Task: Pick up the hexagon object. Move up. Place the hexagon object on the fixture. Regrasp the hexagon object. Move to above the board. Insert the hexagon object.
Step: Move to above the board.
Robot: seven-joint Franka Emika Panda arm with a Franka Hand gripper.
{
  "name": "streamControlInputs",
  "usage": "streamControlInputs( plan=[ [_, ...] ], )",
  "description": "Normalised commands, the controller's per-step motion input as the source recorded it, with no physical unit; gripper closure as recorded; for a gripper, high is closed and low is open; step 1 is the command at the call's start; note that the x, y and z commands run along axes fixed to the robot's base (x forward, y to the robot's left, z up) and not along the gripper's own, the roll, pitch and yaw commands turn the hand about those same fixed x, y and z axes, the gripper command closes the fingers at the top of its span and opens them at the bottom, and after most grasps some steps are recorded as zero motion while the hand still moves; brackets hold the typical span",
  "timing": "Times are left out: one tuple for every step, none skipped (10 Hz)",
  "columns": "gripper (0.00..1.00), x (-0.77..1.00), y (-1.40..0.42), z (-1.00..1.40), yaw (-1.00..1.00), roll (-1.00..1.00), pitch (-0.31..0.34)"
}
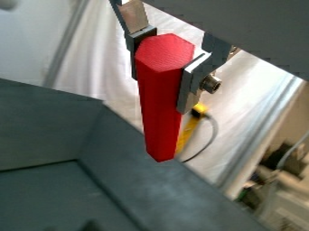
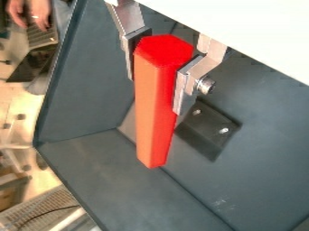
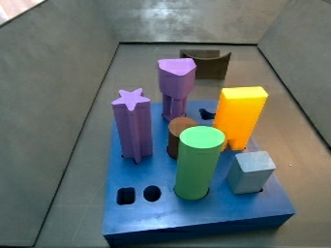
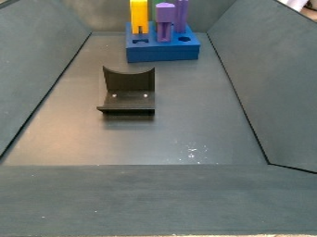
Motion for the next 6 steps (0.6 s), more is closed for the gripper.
streamControlInputs(
  plan=[
    [1.00, -0.93, -1.00, -0.08, 0.03, -1.00, -0.008],
    [1.00, -1.00, -0.98, -0.09, 0.04, -1.00, -0.037],
    [1.00, -1.00, -0.95, -0.11, 0.04, -1.00, -0.050],
    [1.00, -1.00, -0.88, -0.08, 0.05, -1.00, -0.081],
    [1.00, -1.00, -0.84, -0.08, 0.05, -1.00, -0.095],
    [1.00, -0.59, -0.40, -0.05, 0.05, -1.00, -0.124]
  ],
)
